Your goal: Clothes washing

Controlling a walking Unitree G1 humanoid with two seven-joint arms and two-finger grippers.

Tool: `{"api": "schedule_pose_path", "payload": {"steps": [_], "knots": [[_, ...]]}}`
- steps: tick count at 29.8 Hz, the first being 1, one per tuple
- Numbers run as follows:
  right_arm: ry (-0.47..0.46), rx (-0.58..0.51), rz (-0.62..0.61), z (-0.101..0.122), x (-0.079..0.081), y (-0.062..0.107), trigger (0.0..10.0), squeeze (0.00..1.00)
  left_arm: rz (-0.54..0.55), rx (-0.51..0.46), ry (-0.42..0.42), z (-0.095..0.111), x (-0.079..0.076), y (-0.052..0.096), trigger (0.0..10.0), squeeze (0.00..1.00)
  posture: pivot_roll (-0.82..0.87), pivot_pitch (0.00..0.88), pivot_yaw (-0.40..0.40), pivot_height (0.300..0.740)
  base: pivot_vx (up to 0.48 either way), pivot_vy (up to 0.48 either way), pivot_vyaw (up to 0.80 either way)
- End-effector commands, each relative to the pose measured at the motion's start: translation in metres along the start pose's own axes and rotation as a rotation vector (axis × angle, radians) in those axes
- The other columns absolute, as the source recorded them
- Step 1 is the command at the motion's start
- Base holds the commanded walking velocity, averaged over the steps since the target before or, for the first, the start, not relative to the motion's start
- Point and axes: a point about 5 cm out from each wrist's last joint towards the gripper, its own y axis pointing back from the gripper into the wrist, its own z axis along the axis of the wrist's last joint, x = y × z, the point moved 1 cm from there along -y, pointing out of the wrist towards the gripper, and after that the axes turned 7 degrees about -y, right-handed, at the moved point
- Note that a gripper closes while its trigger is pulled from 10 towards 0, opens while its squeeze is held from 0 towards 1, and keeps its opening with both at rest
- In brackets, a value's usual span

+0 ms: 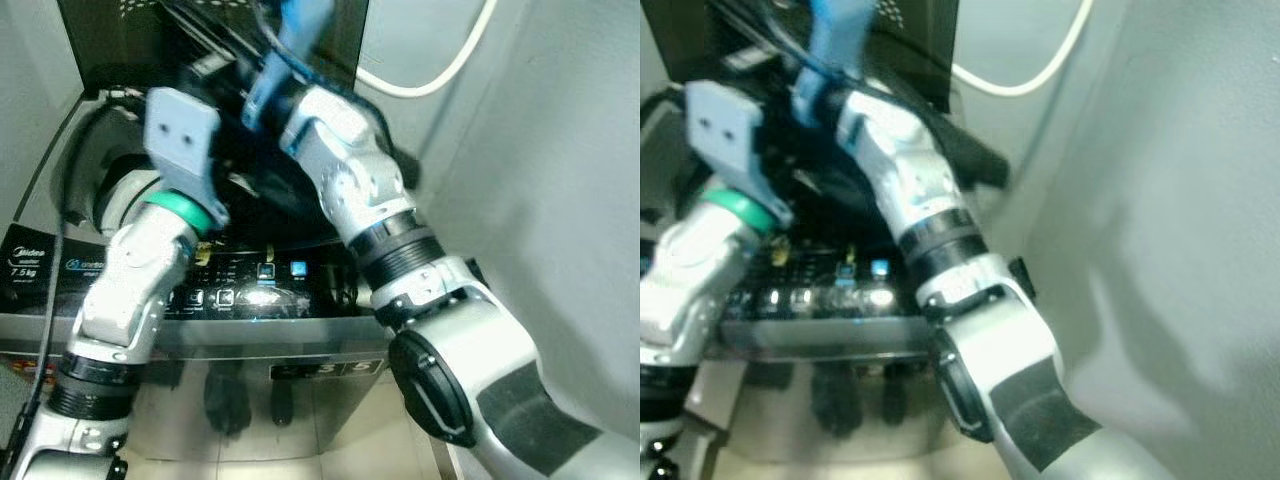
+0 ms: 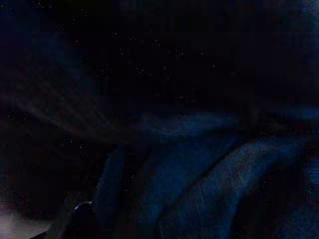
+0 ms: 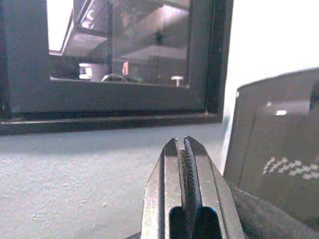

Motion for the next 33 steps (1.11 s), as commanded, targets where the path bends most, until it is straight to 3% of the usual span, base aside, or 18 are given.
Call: {"api": "schedule_pose_path", "payload": {"steps": [1, 2, 3, 4, 5, 6, 7, 9, 10, 13, 17, 20, 22, 23, 25, 26, 31, 33], "knots": [[0.027, 0.023, 0.041, -0.007, 0.012, -0.006, 10.0, 0.00, -0.013, -0.033, -0.011, 0.008, -0.002, 0.000, 10.0, 0.00, 0.06, 0.097, -0.047, 0.740, 0.000, 0.000, 0.00], [0.109, 0.128, -0.010, -0.029, 0.003, 0.005, 10.0, 0.00, 0.076, -0.011, -0.035, 0.005, 0.010, 0.000, 10.0, 0.00, 0.06, 0.096, -0.045, 0.740, 0.000, 0.000, 0.00], [0.109, 0.128, -0.010, -0.029, 0.003, 0.005, 10.0, 0.00, 0.076, -0.011, -0.035, 0.005, 0.010, 0.000, 10.0, 0.00, 0.06, 0.096, -0.045, 0.740, 0.000, 0.000, 0.00], [0.184, 0.226, -0.032, -0.048, -0.005, 0.019, 10.0, 0.00, 0.197, 0.023, -0.071, -0.001, 0.030, 0.001, 10.0, 0.00, 0.05, 0.096, -0.039, 0.740, 0.000, 0.000, 0.00], [0.184, 0.226, -0.032, -0.048, -0.005, 0.019, 10.0, 0.00, 0.197, 0.023, -0.071, -0.001, 0.030, 0.001, 10.0, 0.00, 0.05, 0.096, -0.039, 0.740, 0.000, 0.000, 0.00], [0.221, 0.295, -0.042, -0.062, -0.013, 0.033, 10.0, 0.00, 0.361, 0.089, -0.119, -0.009, 0.057, 0.005, 10.0, 0.00, 0.04, 0.096, -0.034, 0.740, 0.000, 0.000, 0.00], [0.221, 0.295, -0.042, -0.062, -0.013, 0.033, 10.0, 0.00, 0.361, 0.089, -0.119, -0.009, 0.057, 0.005, 10.0, 0.00, 0.04, 0.096, -0.034, 0.740, 0.000, 0.000, 0.00], [0.231, 0.330, -0.038, -0.067, -0.025, 0.054, 10.0, 0.00, 0.665, 0.180, -0.207, -0.014, 0.113, 0.023, 10.0, 0.00, 0.03, 0.096, -0.027, 0.740, 0.000, 0.000, 0.00], [0.231, 0.330, -0.038, -0.067, -0.025, 0.054, 10.0, 0.00, 0.665, 0.180, -0.207, -0.014, 0.113, 0.023, 10.0, 0.00, 0.03, 0.096, -0.027, 0.740, 0.000, 0.000, 0.00], [0.237, 0.361, -0.034, -0.063, -0.039, 0.081, 10.0, 0.00, 0.939, 0.224, -0.304, -0.007, 0.164, 0.053, 10.0, 0.00, 0.03, 0.095, -0.021, 0.740, 0.000, 0.000, 0.00], [0.251, 0.388, -0.045, -0.063, -0.045, 0.091, 10.0, 0.00, 0.994, 0.227, -0.320, -0.004, 0.174, 0.061, 10.0, 0.00, 0.03, 0.094, -0.021, 0.740, 0.000, 0.000, 0.00], [0.355, 0.511, -0.099, -0.071, -0.064, 0.121, 10.0, 0.00, 1.035, 0.235, -0.351, 0.001, 0.187, 0.071, 10.0, 0.00, 0.02, 0.097, -0.016, 0.740, 0.000, 0.000, 0.00], [0.355, 0.511, -0.099, -0.071, -0.064, 0.121, 10.0, 0.00, 1.035, 0.235, -0.351, 0.001, 0.187, 0.071, 10.0, 0.00, 0.02, 0.097, -0.016, 0.740, 0.000, 0.000, 0.00], [0.426, 0.574, -0.161, -0.072, -0.077, 0.137, 10.0, 0.00, 1.028, 0.244, -0.360, 0.001, 0.190, 0.072, 10.0, 0.00, 0.02, 0.097, -0.016, 0.740, 0.000, 0.000, 0.00], [0.426, 0.574, -0.161, -0.072, -0.077, 0.137, 10.0, 0.00, 1.028, 0.244, -0.360, 0.001, 0.190, 0.072, 10.0, 0.00, 0.02, 0.097, -0.016, 0.740, 0.000, 0.000, 0.00], [0.446, 0.594, -0.214, -0.068, -0.088, 0.150, 10.0, 0.00, 1.024, 0.265, -0.363, -0.002, 0.192, 0.072, 10.0, 0.00, 0.03, 0.101, -0.014, 0.740, 0.000, 0.000, 0.00], [0.374, 0.515, -0.259, -0.051, -0.097, 0.165, 10.0, 0.00, 1.000, 0.360, -0.321, -0.016, 0.195, 0.071, 10.0, 0.00, 0.03, 0.101, -0.014, 0.740, 0.000, 0.000, 0.00], [0.286, 0.400, -0.302, -0.032, -0.101, 0.181, 10.0, 0.00, 0.869, 0.429, -0.317, -0.030, 0.188, 0.064, 10.0, 0.00, 0.04, 0.110, -0.008, 0.740, 0.000, 0.000, 0.00]]}}
